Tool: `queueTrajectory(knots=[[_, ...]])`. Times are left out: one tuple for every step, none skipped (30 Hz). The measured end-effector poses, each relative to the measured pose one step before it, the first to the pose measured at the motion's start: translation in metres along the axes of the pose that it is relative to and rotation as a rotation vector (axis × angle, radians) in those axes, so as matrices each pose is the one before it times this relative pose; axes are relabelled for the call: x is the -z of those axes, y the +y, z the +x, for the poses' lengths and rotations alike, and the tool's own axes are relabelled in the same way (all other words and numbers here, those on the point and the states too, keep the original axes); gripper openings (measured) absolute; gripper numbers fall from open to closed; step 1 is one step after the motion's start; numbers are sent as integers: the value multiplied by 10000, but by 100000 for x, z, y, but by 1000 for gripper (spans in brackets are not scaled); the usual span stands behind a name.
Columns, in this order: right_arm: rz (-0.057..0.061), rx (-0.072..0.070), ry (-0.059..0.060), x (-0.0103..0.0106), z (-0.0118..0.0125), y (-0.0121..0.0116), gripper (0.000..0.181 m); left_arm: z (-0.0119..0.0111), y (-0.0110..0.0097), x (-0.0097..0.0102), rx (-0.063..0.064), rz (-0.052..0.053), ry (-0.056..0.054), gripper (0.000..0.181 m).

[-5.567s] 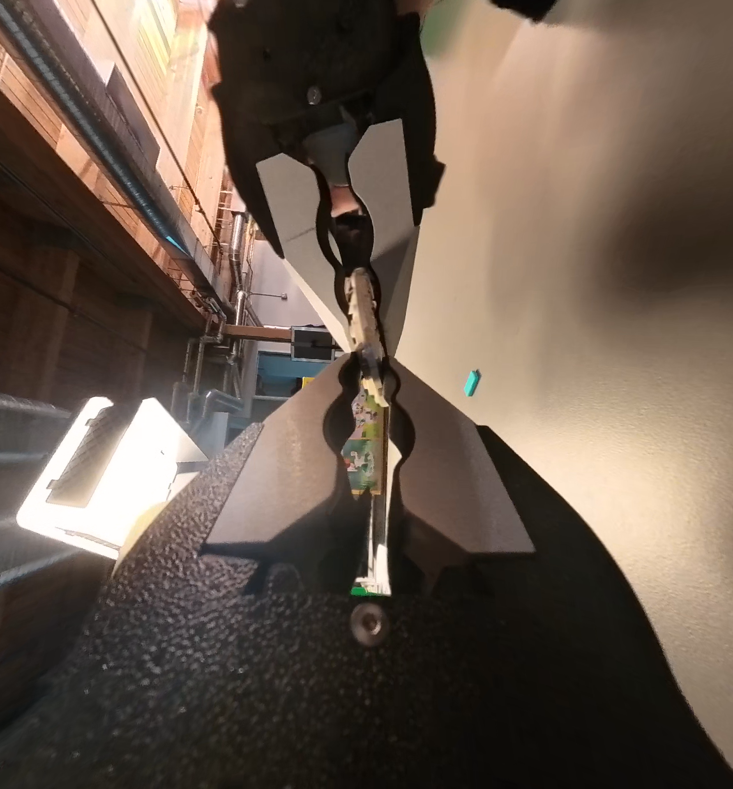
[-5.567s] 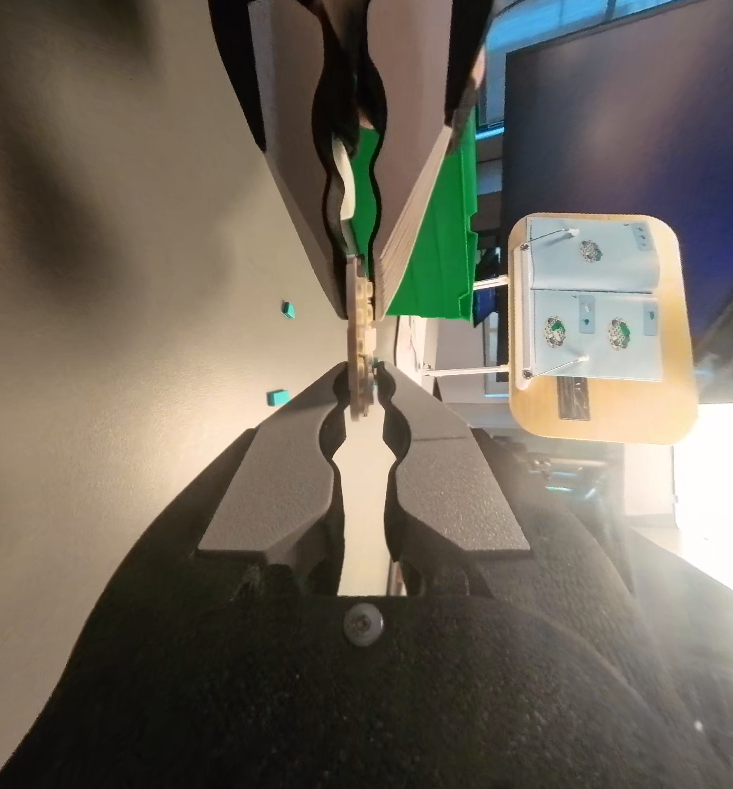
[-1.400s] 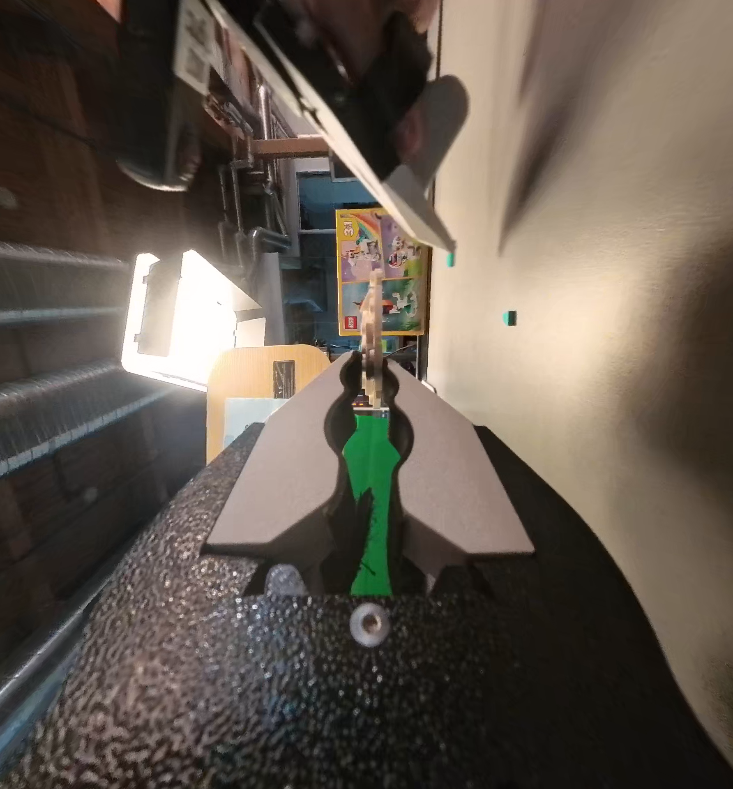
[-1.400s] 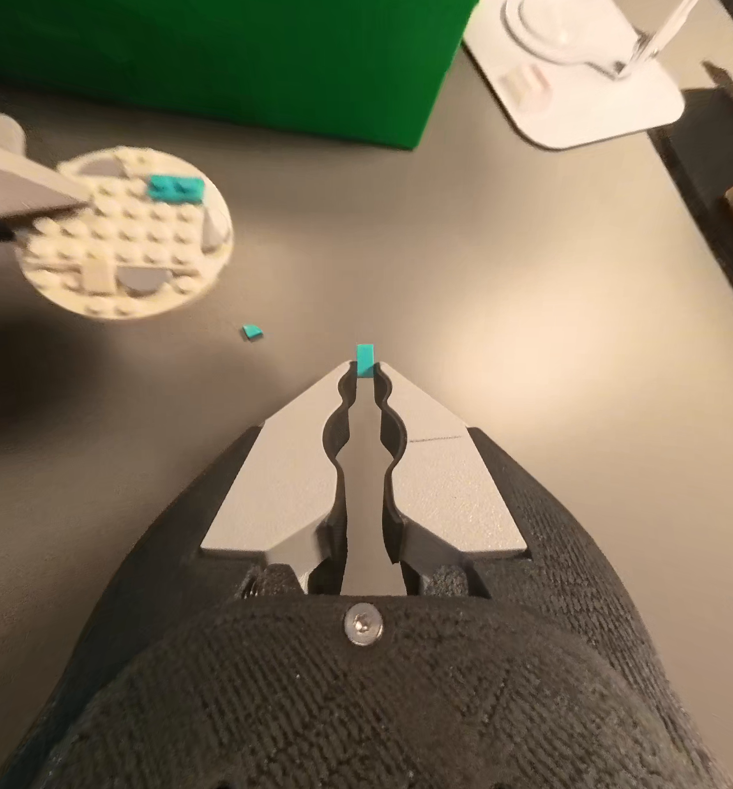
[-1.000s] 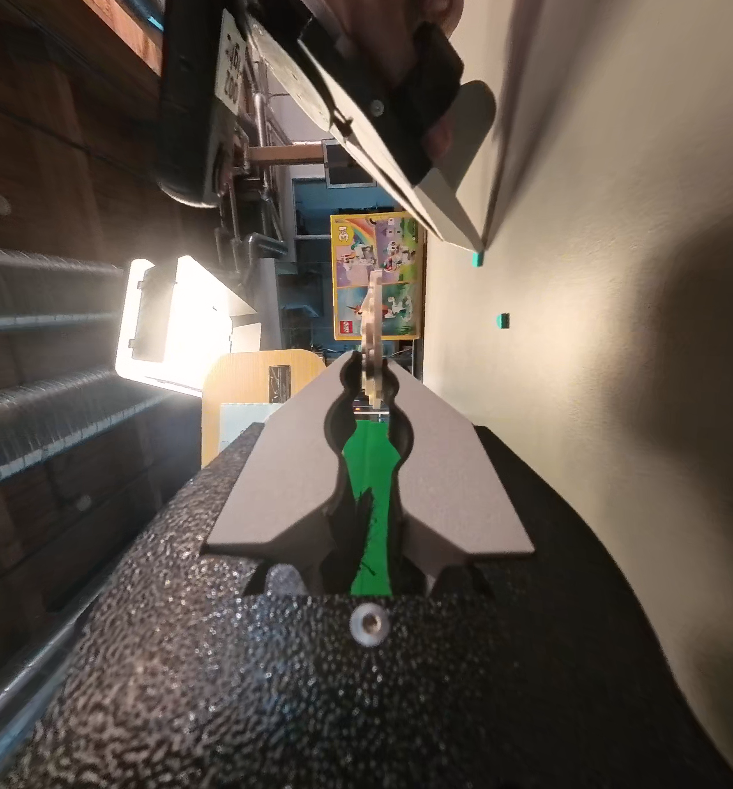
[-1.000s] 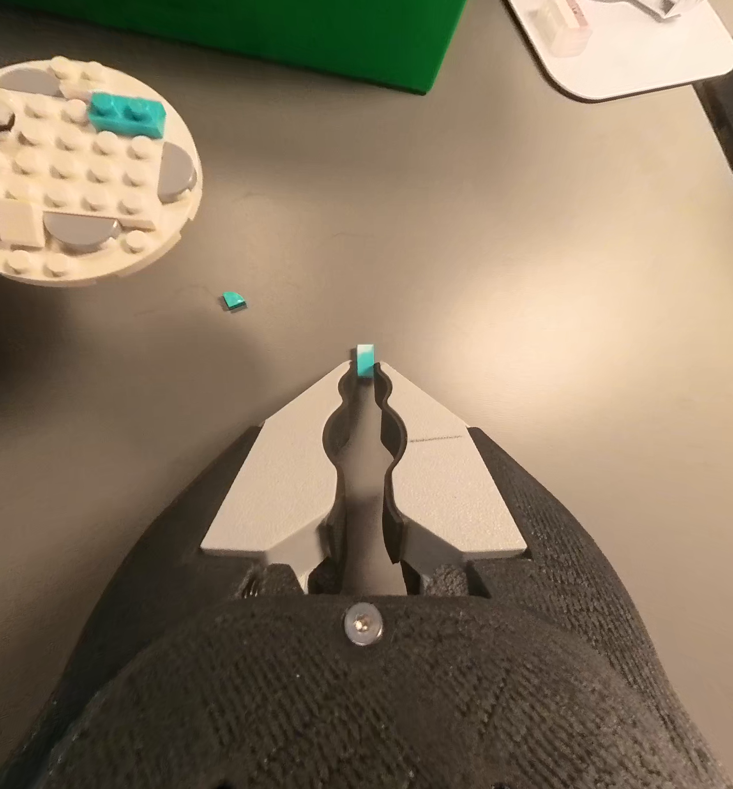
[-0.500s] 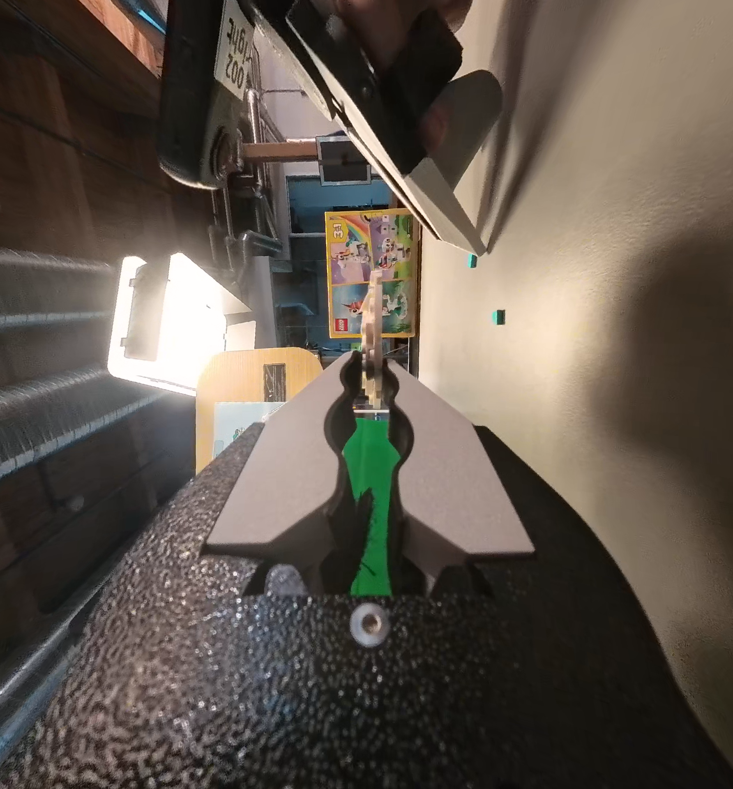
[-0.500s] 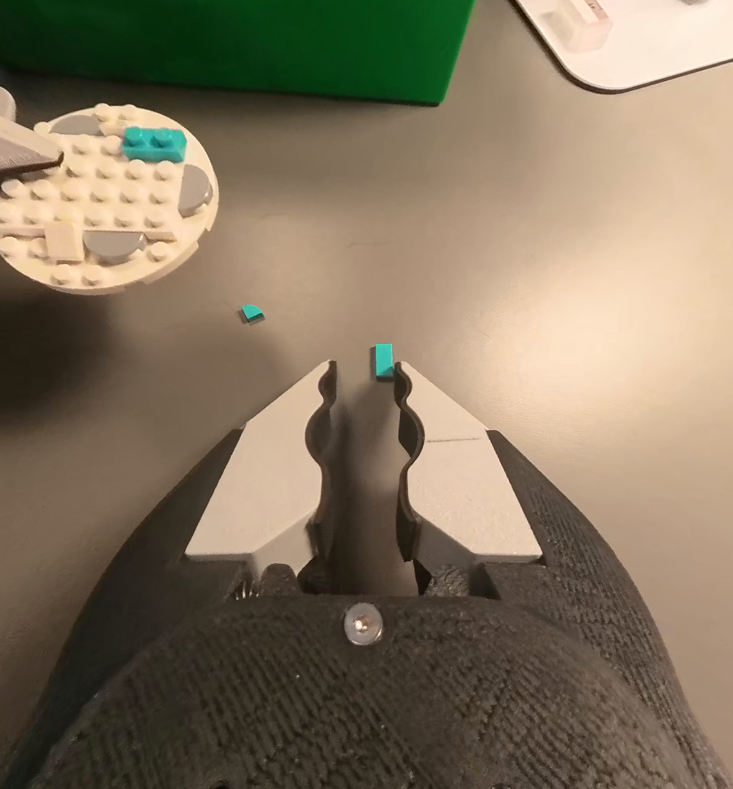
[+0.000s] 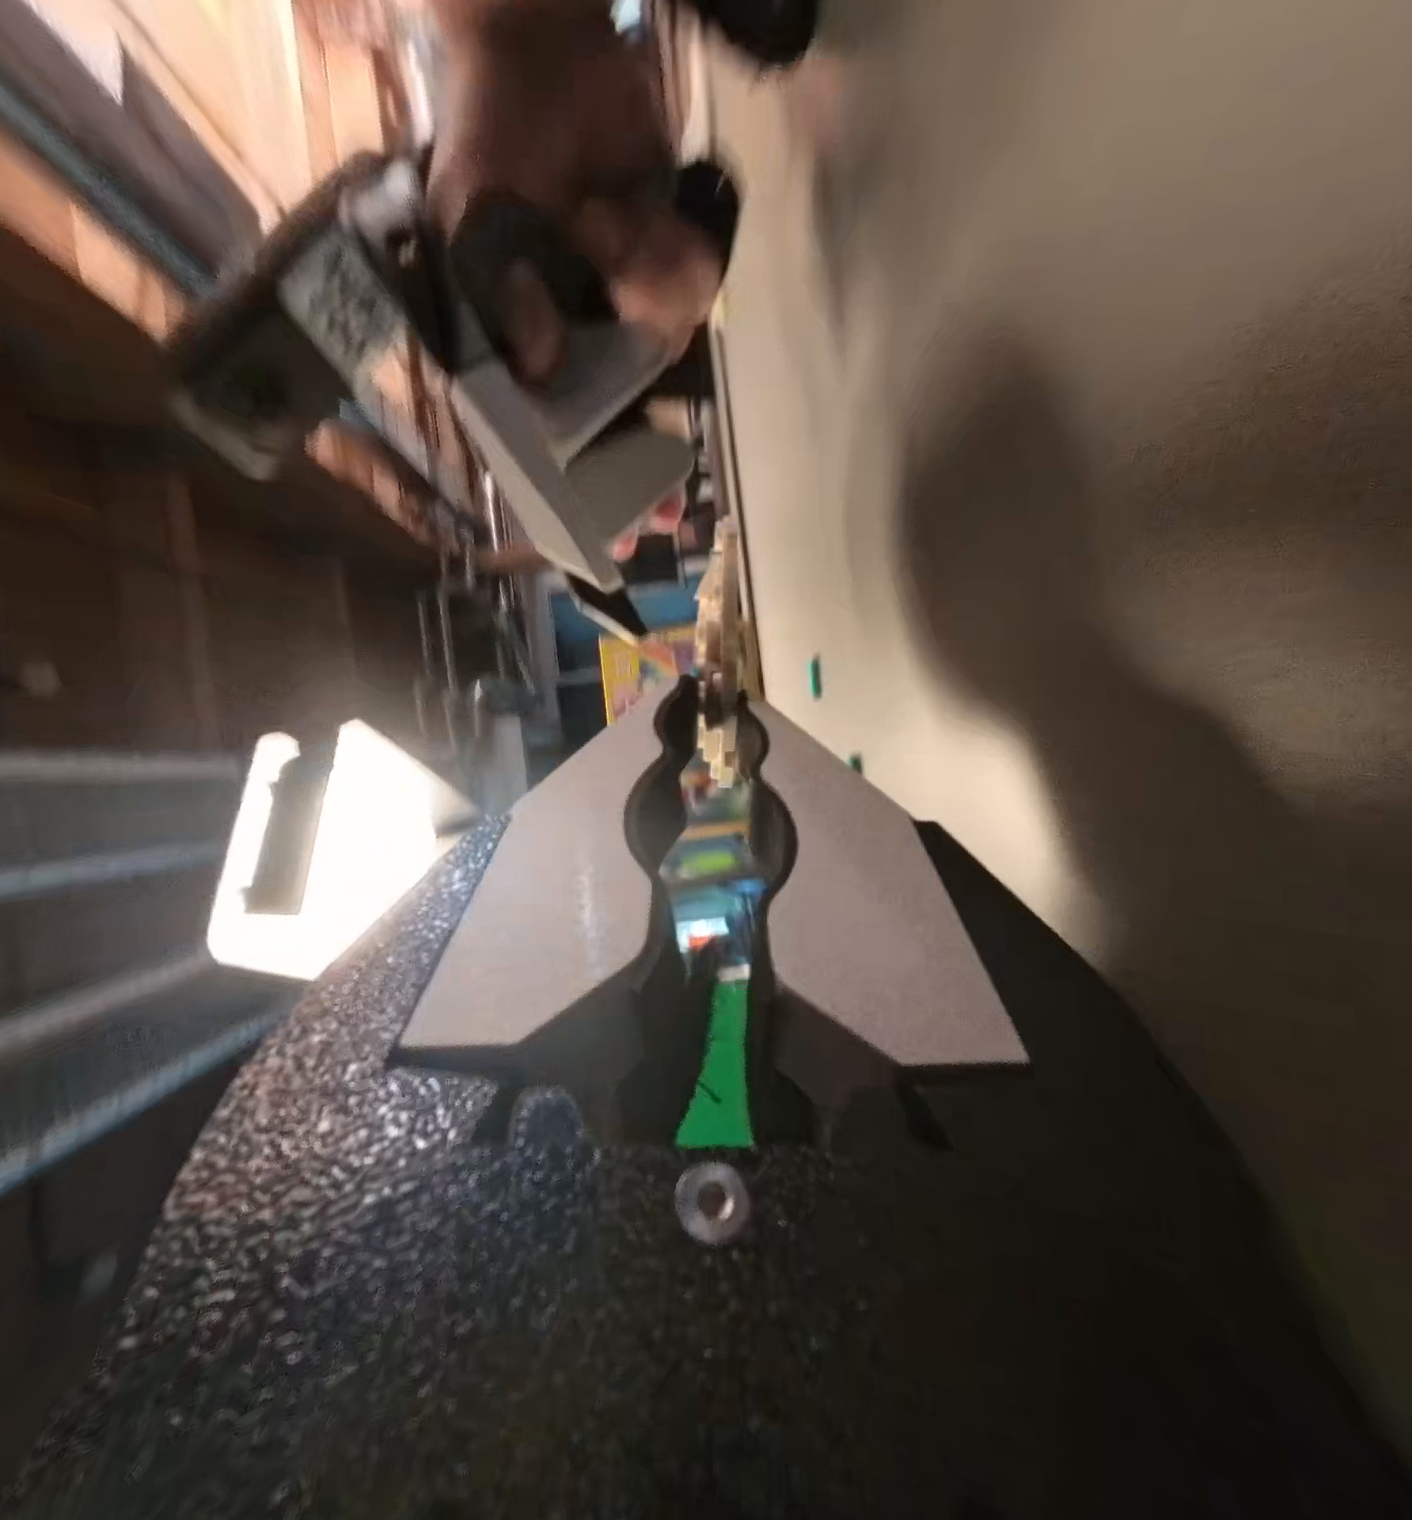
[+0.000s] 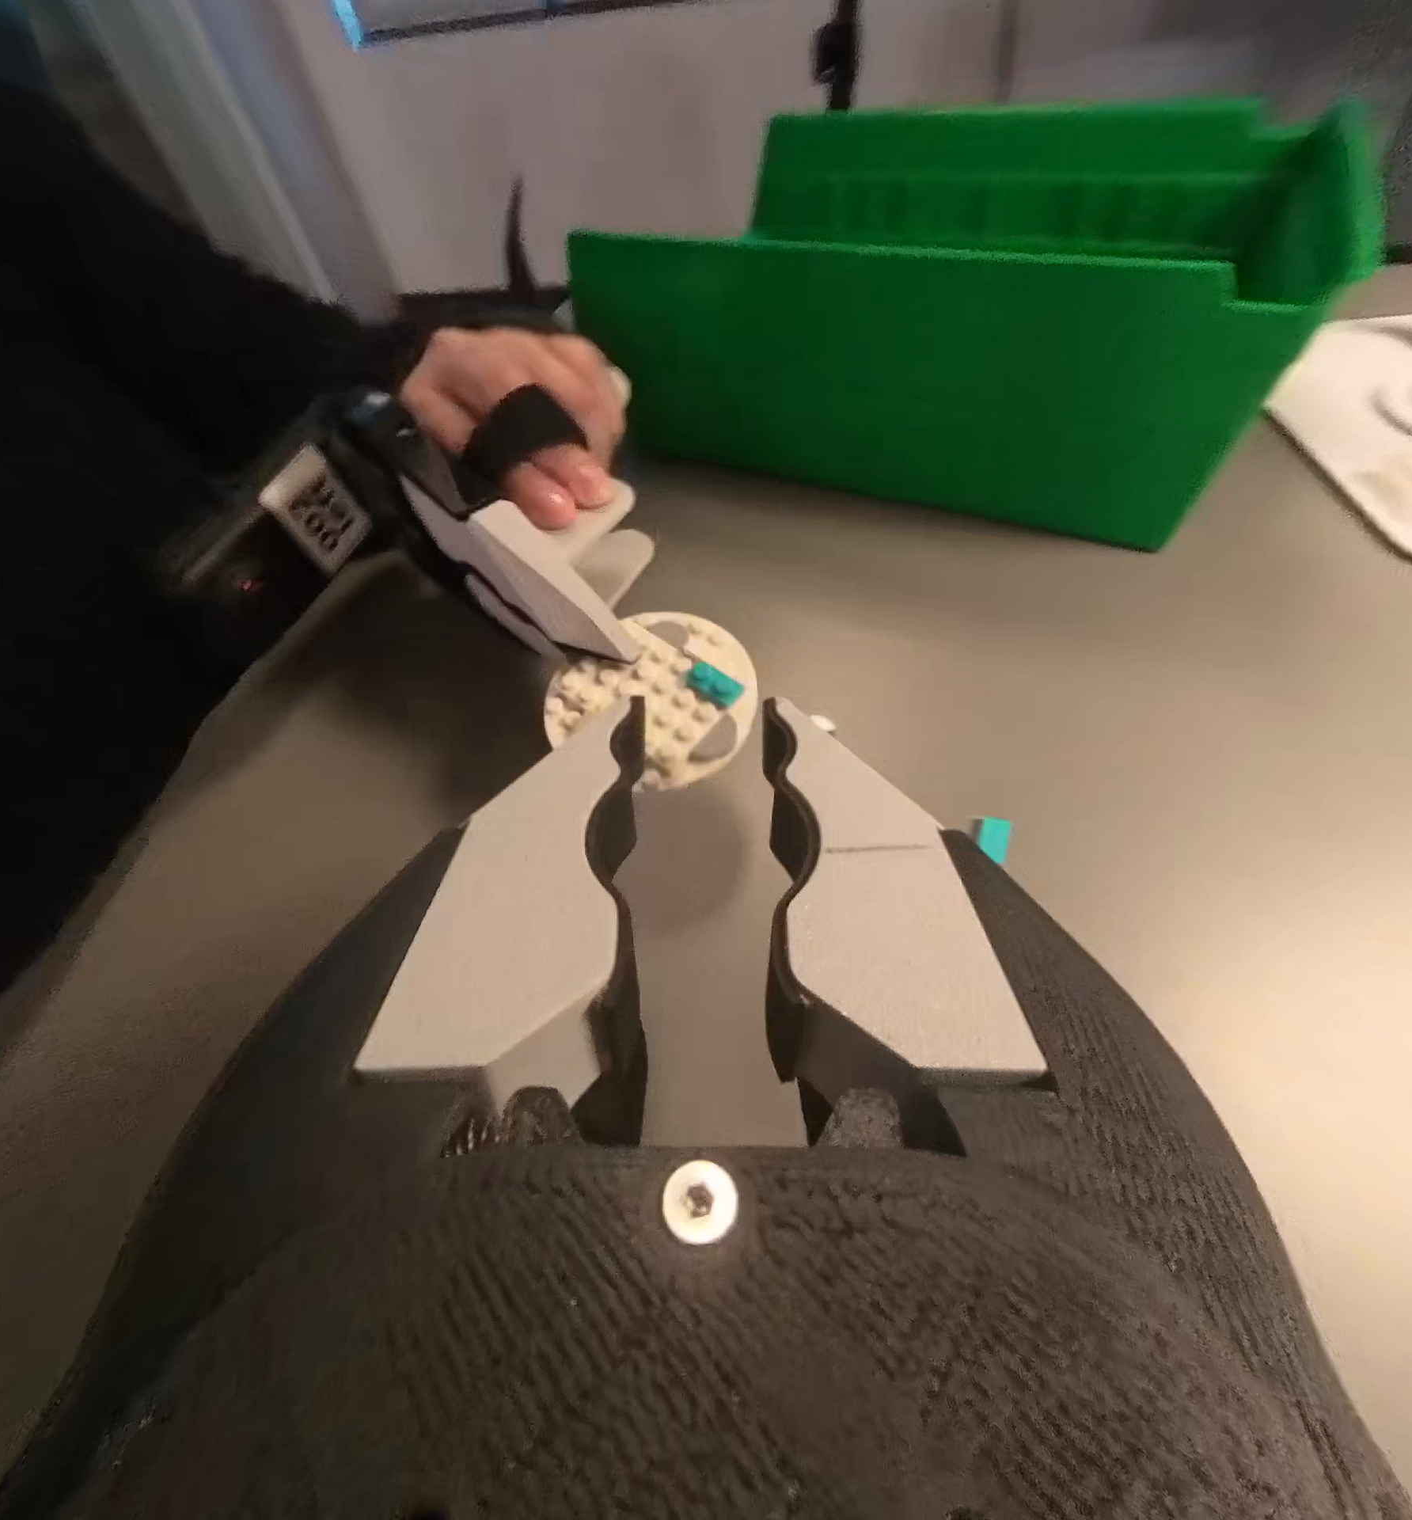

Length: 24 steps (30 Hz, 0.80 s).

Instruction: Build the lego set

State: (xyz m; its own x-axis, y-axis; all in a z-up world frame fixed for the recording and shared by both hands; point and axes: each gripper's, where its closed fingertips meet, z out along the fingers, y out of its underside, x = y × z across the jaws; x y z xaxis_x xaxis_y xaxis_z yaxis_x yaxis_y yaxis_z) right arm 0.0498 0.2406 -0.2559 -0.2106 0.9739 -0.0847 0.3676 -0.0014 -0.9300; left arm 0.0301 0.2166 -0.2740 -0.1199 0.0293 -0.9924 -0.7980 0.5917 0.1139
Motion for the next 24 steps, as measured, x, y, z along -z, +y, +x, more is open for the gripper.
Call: queueTrajectory(knots=[[-424,360,-123,-230,-500,324,27,21,-463,69,-193,214,-72,6],[-432,369,-65,-300,-385,276,26,17,-469,82,-108,261,-49,6],[-379,293,-143,-338,-439,163,24,-57,-301,59,29,190,-36,6],[-343,255,-193,-351,-448,92,23,-19,-97,19,21,75,-13,6],[-404,271,-97,-362,-229,201,21,9,-44,8,15,67,14,6],[-479,285,-64,-295,-90,316,20,132,-127,33,59,128,114,6],[-412,271,-82,-172,-40,194,19,91,-98,52,98,114,84,5],[-335,234,-84,-60,34,79,17,13,-1,42,-36,26,8,5],[-286,195,-125,-5,31,22,15,-32,-24,32,-71,19,-26,6],[-297,183,-189,12,-43,31,14,11,-60,33,-25,34,12,6],[-335,193,-206,3,-48,87,13,14,-74,23,-21,39,20,6],[-338,197,-191,-9,-36,82,13,11,-12,-6,-17,9,16,5],[-336,172,-196,-1,-43,66,13,10,-36,10,-20,27,16,5],[-326,150,-203,5,-41,61,13,3,-50,14,-55,27,1,5],[-335,158,-149,-12,25,97,13,-63,-40,29,-107,31,-53,6],[-346,171,-122,-49,48,156,13,-12,-77,43,-155,40,-5,6],[-245,148,-188,-76,-59,40,13,32,-31,26,3,24,26,6],[-131,104,-223,-67,-132,-107,12,6,-34,43,-49,26,3,5],[-139,82,-209,-100,-133,-76,11,44,-22,42,-38,10,42,5],[-188,80,-114,-99,-38,19,11,59,-18,33,17,17,52,5],[-214,106,-40,-97,-4,67,10,27,-28,42,-7,21,27,5],[-219,114,28,-105,21,95,6,65,4,6,4,-17,55,6],[-201,124,82,-122,40,82,6,121,56,2,88,-31,100,6],[-196,181,173,-131,52,87,6,142,39,-5,115,4,119,6]])
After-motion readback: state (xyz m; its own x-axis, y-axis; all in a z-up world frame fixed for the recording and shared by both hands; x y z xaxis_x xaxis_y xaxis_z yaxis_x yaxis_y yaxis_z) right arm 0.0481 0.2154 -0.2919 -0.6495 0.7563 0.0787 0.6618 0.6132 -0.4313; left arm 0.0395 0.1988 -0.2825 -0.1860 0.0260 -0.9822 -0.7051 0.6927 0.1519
